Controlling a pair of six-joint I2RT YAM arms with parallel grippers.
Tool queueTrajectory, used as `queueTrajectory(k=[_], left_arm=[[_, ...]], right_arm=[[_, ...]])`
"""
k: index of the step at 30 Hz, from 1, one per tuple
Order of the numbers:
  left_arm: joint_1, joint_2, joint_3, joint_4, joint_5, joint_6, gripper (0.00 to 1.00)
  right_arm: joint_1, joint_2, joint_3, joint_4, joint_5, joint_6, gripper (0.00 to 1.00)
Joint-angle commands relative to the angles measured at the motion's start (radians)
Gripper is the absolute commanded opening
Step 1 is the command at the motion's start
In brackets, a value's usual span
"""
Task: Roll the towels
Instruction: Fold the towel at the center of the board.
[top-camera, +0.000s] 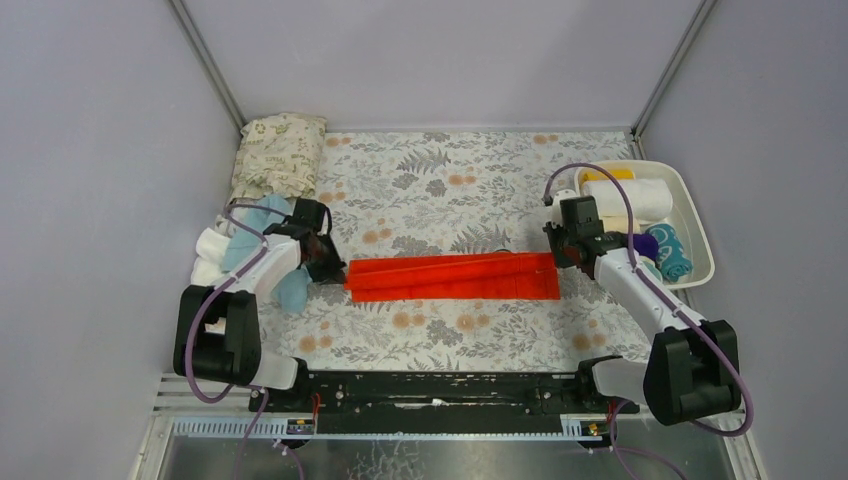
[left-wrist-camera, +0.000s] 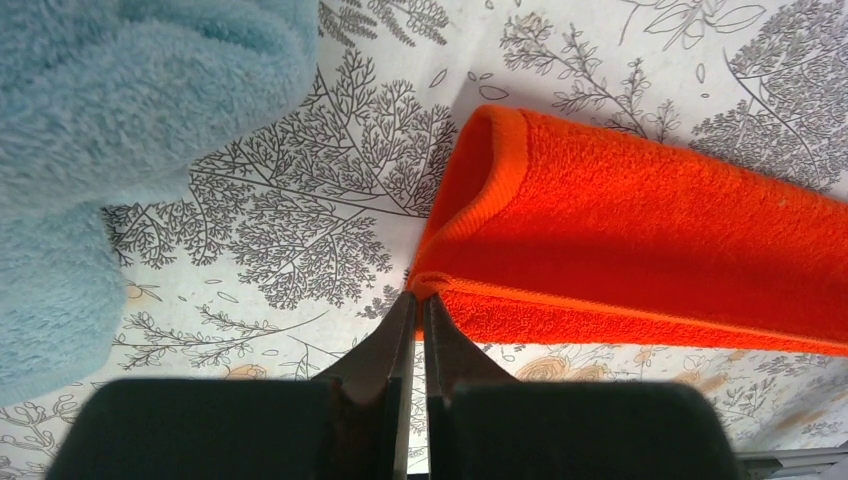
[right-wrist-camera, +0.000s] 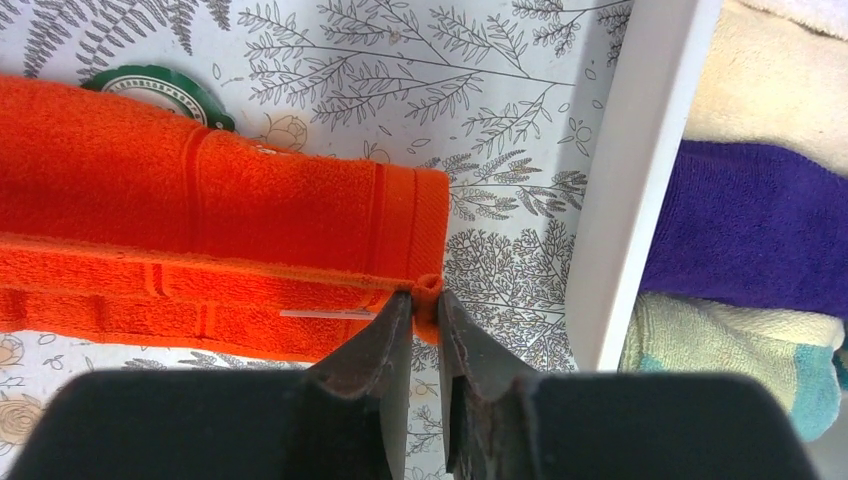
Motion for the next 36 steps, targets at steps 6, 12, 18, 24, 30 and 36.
queueTrajectory(k=[6, 12, 18, 24, 30, 36], left_arm=[[0.015, -0.013, -0.030, 0.014, -0.081, -0.037, 0.10], [0.007, -0.043, -0.039, 0.012, -0.056, -0.041, 0.33], [0.006, -0.130, -0.062, 0.003, -0.020, -0.049, 0.47], [0.001, -0.166, -0.074, -0.004, 0.057, -0.057, 0.55], [-0.015, -0.218, -0.174, 0.027, 0.119, -0.122, 0.56], [-0.054, -0.254, -0.254, 0.071, 0.082, -0.204, 0.55]], right_arm=[[-0.015, 0.020, 0.033, -0.077, 0.120, -0.028, 0.29], [-0.016, -0.134, 0.001, -0.050, 0.156, 0.023, 0.48], [-0.016, -0.274, 0.008, -0.059, 0.168, 0.107, 0.60], [-0.016, -0.354, -0.013, -0.041, 0.123, 0.248, 0.84], [-0.018, -0.355, -0.032, -0.166, 0.052, 0.390, 0.99], [-0.017, -0.407, -0.111, -0.121, -0.027, 0.508, 0.99]])
